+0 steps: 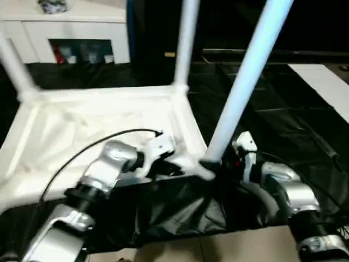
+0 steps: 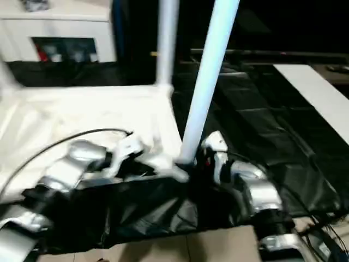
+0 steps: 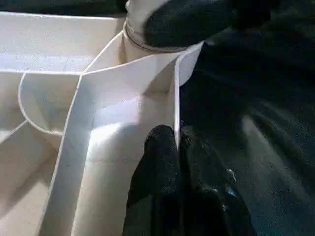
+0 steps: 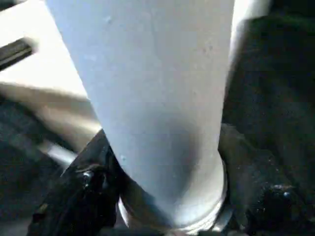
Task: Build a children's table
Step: Rotate leg to tighten
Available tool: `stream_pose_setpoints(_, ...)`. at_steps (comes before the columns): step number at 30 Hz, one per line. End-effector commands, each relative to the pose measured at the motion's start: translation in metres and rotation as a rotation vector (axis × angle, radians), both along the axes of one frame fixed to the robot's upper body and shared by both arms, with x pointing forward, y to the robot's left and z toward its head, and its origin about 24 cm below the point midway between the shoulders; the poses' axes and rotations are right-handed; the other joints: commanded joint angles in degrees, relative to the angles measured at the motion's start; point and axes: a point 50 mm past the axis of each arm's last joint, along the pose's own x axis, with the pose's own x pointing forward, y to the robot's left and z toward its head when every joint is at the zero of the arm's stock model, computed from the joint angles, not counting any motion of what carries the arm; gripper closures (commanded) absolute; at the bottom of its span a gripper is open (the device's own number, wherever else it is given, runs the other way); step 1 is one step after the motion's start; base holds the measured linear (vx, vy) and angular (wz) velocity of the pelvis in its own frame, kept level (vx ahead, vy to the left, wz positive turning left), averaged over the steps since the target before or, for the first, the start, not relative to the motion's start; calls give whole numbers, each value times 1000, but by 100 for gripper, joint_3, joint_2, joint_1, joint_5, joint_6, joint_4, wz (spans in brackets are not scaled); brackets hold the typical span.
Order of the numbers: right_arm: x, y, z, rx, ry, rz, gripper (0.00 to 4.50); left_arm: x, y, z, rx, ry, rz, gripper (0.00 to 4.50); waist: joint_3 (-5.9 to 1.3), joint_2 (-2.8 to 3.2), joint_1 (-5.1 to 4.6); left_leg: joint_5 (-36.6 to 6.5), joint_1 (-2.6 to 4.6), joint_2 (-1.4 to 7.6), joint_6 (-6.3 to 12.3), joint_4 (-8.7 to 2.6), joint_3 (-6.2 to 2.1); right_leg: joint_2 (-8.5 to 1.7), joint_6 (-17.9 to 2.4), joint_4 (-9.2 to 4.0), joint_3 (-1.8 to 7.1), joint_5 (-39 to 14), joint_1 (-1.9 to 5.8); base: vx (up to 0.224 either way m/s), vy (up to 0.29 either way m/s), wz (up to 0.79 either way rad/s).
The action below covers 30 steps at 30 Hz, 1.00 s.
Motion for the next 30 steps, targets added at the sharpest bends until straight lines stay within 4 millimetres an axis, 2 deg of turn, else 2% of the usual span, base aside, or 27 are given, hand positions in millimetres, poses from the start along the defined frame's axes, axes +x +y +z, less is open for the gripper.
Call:
stream_pose_setpoints(1, -10, 39, -22, -21, 102, 31, 194, 1, -38, 7, -82, -34, 15, 450, -209, -42, -16, -1264, 3, 40, 11, -393, 14, -228, -986, -498, 210, -1432, 169, 0, 0, 0)
stream_pose_setpoints(4, -5, 54, -22, -20, 108, -44, 194, 0, -49, 6, -76, -44, 25, 450, -220, -5, -20, -1265, -2, 35, 17, -398, 4, -229, -908, -510, 214, -1447, 171, 0, 0, 0)
stream_pose_setpoints(6, -2, 71, -16, 18, 87, -59, 194, -1, -55, 5, -75, -45, 26, 450, -219, -6, -51, -1341, -9, 24, 0, -408, 1, -219, -861, -521, 208, -1533, 160, 0, 0, 0)
stream_pose_setpoints(8, 0, 73, -13, 28, 60, -54, 138, -2, -54, 5, -76, -44, 17, 450, -222, -3, -53, -1374, -12, 28, 21, -408, -2, -223, -846, -525, 208, -1542, 161, 0, 0, 0)
stream_pose_setpoints(12, 1, 63, -9, 47, 28, -46, 112, -3, -47, 4, -80, -39, 0, 450, -217, 4, -75, -1466, -16, 34, 76, -420, -4, -214, -866, -532, 208, -1486, 155, 0, 0, 0)
stream_pose_setpoints(14, -2, 51, -5, 43, 2, 40, 83, -4, -39, 6, -111, -28, -25, 450, -221, -9, -78, -1447, -19, 35, 108, -416, -2, -208, -875, -529, 209, -1427, 165, 0, 0, 0)
stream_pose_setpoints(18, -9, 27, 2, 7, -17, 192, 73, -7, -24, 9, -132, -25, -106, 450, -261, -36, -59, -849, -55, 23, 387, -346, 26, -189, -1123, -424, 213, -362, 231, 0, 0, 0)
stream_pose_setpoints(21, -13, 11, 6, -32, -24, 289, 73, -9, -13, 10, -123, -13, -157, 450, -269, -36, -31, -611, -41, 33, 591, -314, 49, -202, -1322, -380, 209, 9, 233, 0, 0, 0)
stream_pose_setpoints(22, -13, 11, 6, -32, -24, 289, 73, -9, -13, 10, -123, -13, -157, 450, -273, -33, -17, -584, -36, 32, 600, -309, 47, -204, -1350, -375, 207, 41, 237, 0, 0, 0)
stream_pose_setpoints(24, -17, -2, 9, -59, -4, 393, 73, -11, -4, 12, -101, -10, -219, 450, -273, -42, 7, -555, -25, 43, 624, -305, 47, -195, -1405, -360, 199, 109, 242, 0, 0, 0)
stream_pose_setpoints(27, -20, -10, 11, -75, 29, 479, 73, -10, 3, 13, -78, -12, -247, 450, -257, -31, -3, -715, -16, 62, 619, -316, 47, -191, -1464, -364, 194, -10, 220, 0, 0, 0)
stream_pose_setpoints(28, -21, -12, 12, -85, 37, 508, 105, -10, 6, 14, -74, -10, -262, 450, -256, -35, 0, -772, -14, 66, 594, -315, 47, -199, -1471, -370, 194, -78, 218, 0, 0, 0)
stream_pose_setpoints(30, -22, -15, 13, -94, 54, 544, 105, -10, 9, 16, -66, -7, -282, 450, -256, -41, -1, -766, -16, 69, 547, -318, 45, -206, -1476, -361, 196, -96, 223, 0, 0, 0)
